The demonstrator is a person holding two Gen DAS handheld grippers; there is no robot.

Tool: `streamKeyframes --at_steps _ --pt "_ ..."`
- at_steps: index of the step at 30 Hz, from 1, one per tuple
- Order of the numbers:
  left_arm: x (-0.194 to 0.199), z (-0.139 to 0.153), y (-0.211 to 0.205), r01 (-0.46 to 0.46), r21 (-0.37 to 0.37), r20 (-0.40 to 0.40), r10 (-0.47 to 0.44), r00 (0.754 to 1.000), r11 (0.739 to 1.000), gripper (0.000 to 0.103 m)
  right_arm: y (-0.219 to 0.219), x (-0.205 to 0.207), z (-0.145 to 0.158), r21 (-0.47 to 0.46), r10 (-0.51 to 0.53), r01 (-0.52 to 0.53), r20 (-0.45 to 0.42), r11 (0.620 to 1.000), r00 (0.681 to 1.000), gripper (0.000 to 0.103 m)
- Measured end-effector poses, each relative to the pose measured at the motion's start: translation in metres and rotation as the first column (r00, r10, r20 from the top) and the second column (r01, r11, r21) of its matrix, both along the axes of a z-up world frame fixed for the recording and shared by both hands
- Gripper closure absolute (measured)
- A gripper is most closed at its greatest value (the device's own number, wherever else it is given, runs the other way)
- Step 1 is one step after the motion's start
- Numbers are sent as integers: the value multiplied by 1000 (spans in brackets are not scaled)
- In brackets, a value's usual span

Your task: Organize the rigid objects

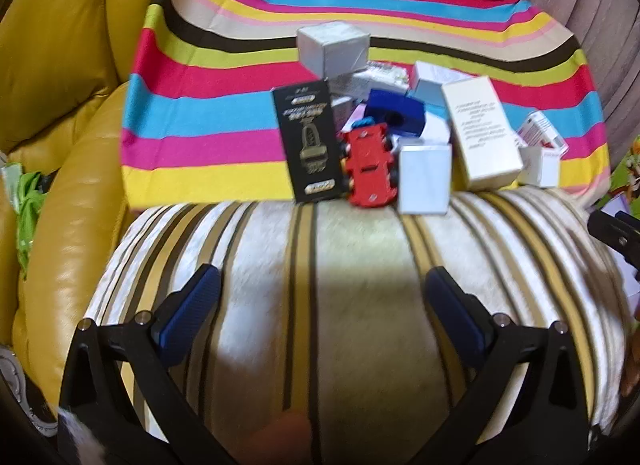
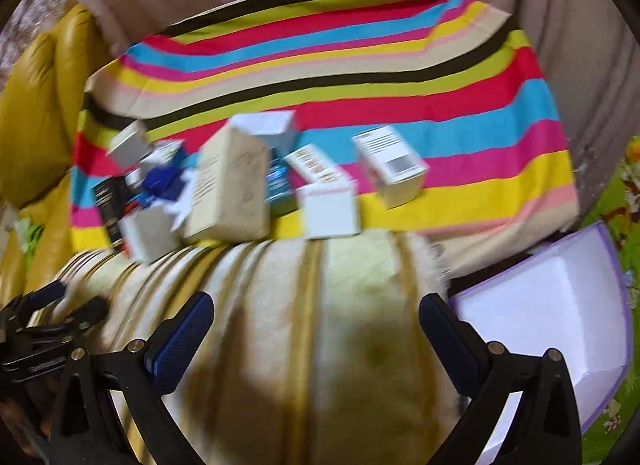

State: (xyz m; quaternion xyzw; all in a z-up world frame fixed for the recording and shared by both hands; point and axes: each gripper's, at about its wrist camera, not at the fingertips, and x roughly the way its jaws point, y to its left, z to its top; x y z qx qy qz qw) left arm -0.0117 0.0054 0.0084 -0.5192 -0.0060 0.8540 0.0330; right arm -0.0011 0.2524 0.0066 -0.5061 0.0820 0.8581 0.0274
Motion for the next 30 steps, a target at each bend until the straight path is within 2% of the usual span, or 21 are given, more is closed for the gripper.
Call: streamKeyframes --at_steps 3,6,9,13,15,17,18,22,25,27,30 --pt "-8 4 1 19 49 -17 -18 1000 999 0 13 -12 -3 6 -19 19 3 1000 1000 0" --pt "-16 5 5 45 58 -24 -44 999 997 0 14 -26 -9 16 9 -9 22 1000 1000 0" --pt "-28 7 -4 13 107 -32 -10 999 994 0 6 -40 -17 31 64 -65 40 997 997 1" --pt "-43 12 -17 -49 121 -57 56 997 991 0 2 -56 -17 73 86 -88 29 993 996 3" --pt "-52 11 -21 -65 124 -51 72 996 990 2 0 -62 -20 92 93 -96 33 991 995 8" --pt "-62 9 -19 -65 105 -46 71 996 992 14 -2 -69 -24 98 102 -107 48 989 994 13" --pt "-66 7 -18 -71 99 -38 75 996 993 17 -3 -71 -27 97 105 -110 56 989 993 15" --pt "-82 -3 -24 -109 125 1 110 994 986 20 -2 -75 -31 89 111 -117 71 989 991 21" --pt "-88 -11 -30 -128 165 32 124 992 978 28 -1 -81 -36 81 105 -112 77 990 991 28" --pt "-91 -16 -31 -138 175 52 131 990 975 33 0 -83 -39 66 107 -113 89 991 990 39" --pt "-94 -22 -31 -147 188 71 136 988 971 39 0 -85 -46 44 119 -125 110 991 987 48"
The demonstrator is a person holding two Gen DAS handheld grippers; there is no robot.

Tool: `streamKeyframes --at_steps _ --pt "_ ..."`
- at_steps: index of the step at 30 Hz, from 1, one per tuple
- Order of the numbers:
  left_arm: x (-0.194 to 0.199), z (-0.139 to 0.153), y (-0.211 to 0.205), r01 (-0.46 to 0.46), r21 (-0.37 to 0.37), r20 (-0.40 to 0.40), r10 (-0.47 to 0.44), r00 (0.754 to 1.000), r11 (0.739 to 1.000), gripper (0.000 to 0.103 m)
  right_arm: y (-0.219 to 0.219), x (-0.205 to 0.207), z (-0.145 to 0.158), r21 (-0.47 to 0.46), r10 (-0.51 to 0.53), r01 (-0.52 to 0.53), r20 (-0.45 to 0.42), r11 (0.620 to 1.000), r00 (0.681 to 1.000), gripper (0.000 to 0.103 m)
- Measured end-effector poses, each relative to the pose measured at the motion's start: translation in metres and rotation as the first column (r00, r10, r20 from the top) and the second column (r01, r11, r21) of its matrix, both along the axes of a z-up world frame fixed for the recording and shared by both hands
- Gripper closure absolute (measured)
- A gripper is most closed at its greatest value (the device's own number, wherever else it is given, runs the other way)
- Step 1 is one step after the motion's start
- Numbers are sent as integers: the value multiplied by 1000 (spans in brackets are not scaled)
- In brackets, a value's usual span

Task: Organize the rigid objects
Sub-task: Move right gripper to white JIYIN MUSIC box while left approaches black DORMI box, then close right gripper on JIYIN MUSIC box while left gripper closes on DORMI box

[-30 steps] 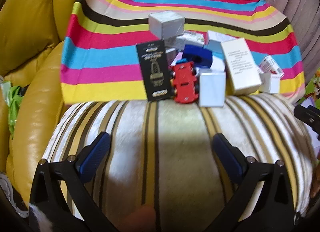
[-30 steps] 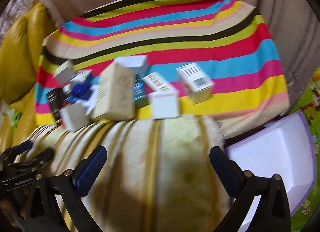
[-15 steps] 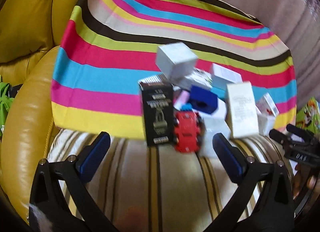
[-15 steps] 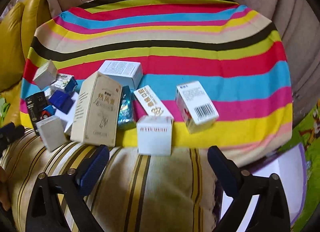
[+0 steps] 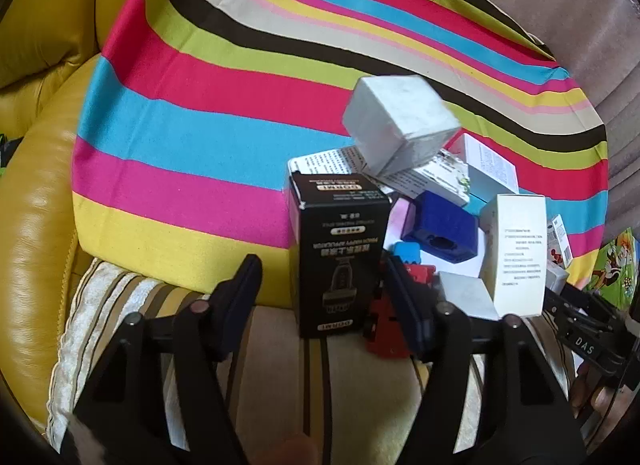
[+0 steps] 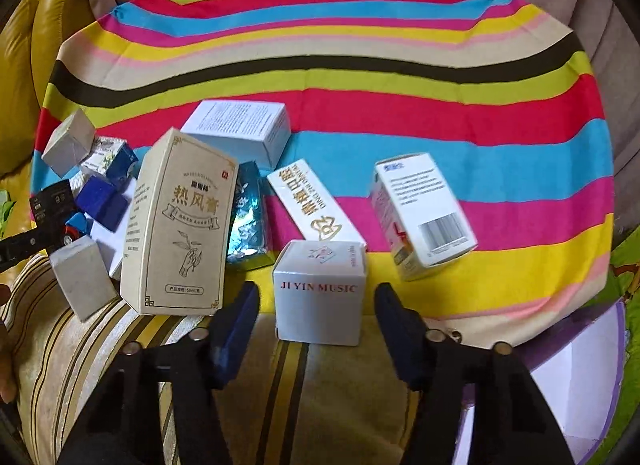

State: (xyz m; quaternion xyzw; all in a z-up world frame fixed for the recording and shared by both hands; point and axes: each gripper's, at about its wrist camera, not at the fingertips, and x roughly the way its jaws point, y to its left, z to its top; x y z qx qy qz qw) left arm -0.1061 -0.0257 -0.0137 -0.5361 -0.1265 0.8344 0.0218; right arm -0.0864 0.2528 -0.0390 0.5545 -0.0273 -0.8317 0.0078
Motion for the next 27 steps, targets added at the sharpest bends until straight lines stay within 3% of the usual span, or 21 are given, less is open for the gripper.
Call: streamKeyframes --at_steps 2,6,19,27 --pt "1 0 1 1 5 1 -1 1000 1000 47 1 1 -2 -19 5 -5 4 1000 1000 57" --pt "4 -3 5 7 8 5 -7 1000 1000 54 3 7 -1 -60 10 -10 -8 998 1000 59" --pt "19 3 5 -39 44 -36 40 999 998 60 -6 16 7 -83 44 -50 -72 995 996 59" --pt "41 25 -10 -104 46 -126 109 986 993 60 -6 27 21 -91 57 -70 -139 993 989 59"
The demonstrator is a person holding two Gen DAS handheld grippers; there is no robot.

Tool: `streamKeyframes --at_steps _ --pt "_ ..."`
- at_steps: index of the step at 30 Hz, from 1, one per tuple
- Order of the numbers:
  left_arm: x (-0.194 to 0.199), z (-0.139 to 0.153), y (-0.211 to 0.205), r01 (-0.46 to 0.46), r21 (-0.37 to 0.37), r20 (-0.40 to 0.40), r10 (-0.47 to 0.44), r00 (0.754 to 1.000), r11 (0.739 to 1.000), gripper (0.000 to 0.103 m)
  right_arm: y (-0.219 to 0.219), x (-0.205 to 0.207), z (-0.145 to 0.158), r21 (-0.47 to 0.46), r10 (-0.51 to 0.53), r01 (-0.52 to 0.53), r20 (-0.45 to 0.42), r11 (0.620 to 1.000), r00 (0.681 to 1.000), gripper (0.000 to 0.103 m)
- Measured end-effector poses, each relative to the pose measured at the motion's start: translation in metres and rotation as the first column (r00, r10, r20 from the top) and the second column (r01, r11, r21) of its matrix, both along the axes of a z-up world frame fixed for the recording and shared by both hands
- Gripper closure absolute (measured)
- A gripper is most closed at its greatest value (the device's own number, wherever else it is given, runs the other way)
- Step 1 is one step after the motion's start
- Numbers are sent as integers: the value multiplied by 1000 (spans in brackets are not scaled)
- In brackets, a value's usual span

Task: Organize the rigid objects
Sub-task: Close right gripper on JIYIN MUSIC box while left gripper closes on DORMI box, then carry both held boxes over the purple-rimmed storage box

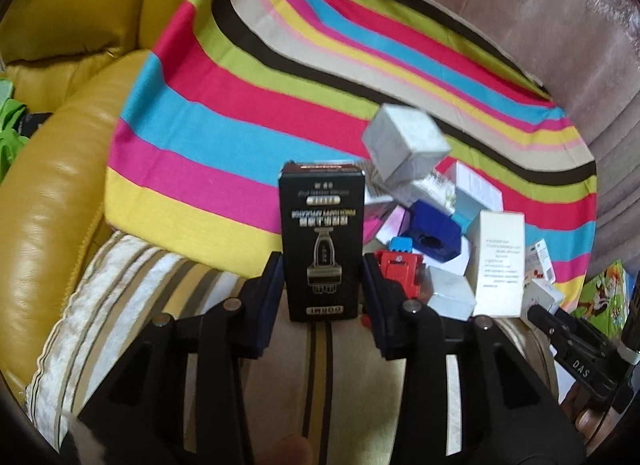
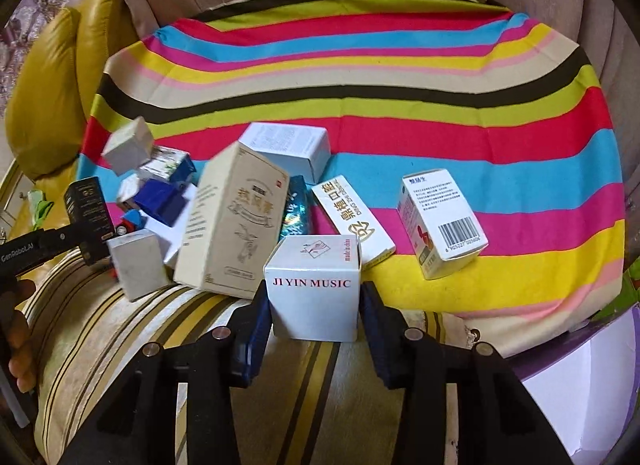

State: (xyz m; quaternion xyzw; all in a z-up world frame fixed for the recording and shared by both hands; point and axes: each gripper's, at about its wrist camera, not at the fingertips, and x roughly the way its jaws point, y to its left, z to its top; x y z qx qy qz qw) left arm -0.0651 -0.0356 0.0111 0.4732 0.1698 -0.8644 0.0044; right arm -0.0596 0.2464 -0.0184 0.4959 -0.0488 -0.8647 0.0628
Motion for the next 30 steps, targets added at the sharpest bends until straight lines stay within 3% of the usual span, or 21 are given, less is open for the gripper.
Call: streamKeyframes --at_steps 12,20,30 --pt "50 43 33 67 -3 -195 -66 978 998 60 16 39 26 19 -79 82 -118 996 990 59" --pt "60 50 74 207 15 -203 -200 959 978 60 48 72 33 17 -158 162 -129 987 979 59" --pt "63 57 129 377 26 -205 -364 908 926 60 108 116 18 24 -285 287 -80 958 955 59"
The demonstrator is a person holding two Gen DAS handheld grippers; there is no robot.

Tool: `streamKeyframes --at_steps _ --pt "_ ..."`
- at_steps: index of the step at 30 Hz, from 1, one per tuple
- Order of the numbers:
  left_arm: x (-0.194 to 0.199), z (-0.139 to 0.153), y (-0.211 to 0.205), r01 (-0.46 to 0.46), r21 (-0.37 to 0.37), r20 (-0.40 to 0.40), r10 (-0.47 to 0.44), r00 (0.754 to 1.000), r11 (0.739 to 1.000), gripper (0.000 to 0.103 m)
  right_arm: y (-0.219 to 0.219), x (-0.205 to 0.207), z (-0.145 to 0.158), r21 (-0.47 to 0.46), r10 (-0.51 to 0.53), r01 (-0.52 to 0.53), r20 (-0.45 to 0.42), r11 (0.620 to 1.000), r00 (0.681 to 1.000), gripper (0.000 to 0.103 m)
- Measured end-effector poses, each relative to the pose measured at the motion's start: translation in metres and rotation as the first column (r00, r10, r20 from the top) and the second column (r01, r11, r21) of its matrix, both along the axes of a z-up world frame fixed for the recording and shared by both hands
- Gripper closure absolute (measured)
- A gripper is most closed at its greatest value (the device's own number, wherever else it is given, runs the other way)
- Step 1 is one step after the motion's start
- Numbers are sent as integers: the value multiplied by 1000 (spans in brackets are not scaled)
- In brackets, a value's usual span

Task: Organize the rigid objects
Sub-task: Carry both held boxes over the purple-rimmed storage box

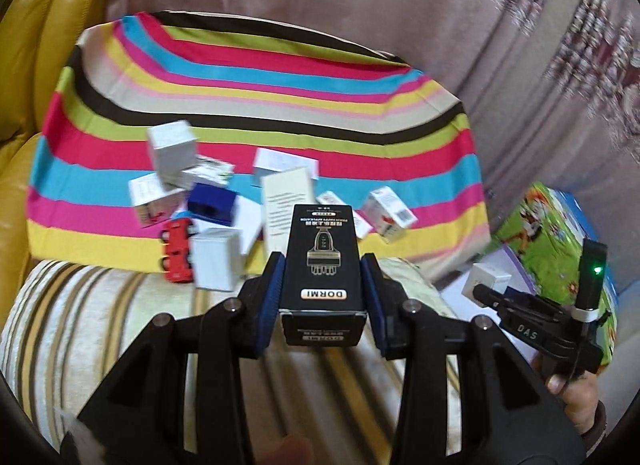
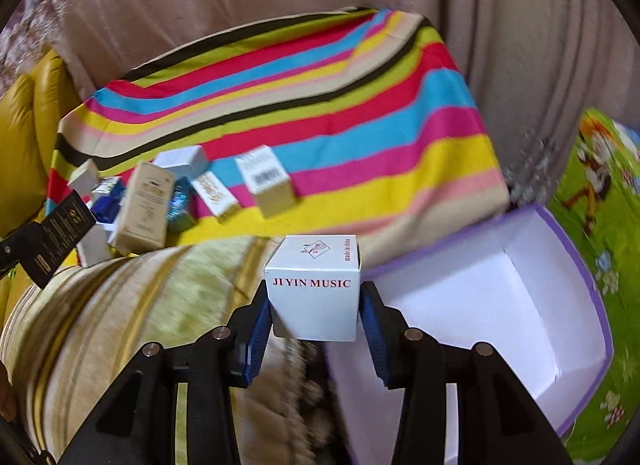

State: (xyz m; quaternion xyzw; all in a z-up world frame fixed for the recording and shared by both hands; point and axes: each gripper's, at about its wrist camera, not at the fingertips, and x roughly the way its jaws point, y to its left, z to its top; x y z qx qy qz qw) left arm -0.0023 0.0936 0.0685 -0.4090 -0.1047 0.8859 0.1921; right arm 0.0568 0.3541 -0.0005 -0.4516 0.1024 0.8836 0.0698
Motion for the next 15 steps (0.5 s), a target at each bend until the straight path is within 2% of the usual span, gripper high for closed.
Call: streamKeyframes --at_steps 7,15 --pt "-6 4 39 113 38 36 -114 993 993 60 21 13 -15 15 -50 49 55 999 997 59" --pt "-7 5 110 281 42 73 -284 956 959 60 43 31 -32 -2 -106 107 110 994 988 59"
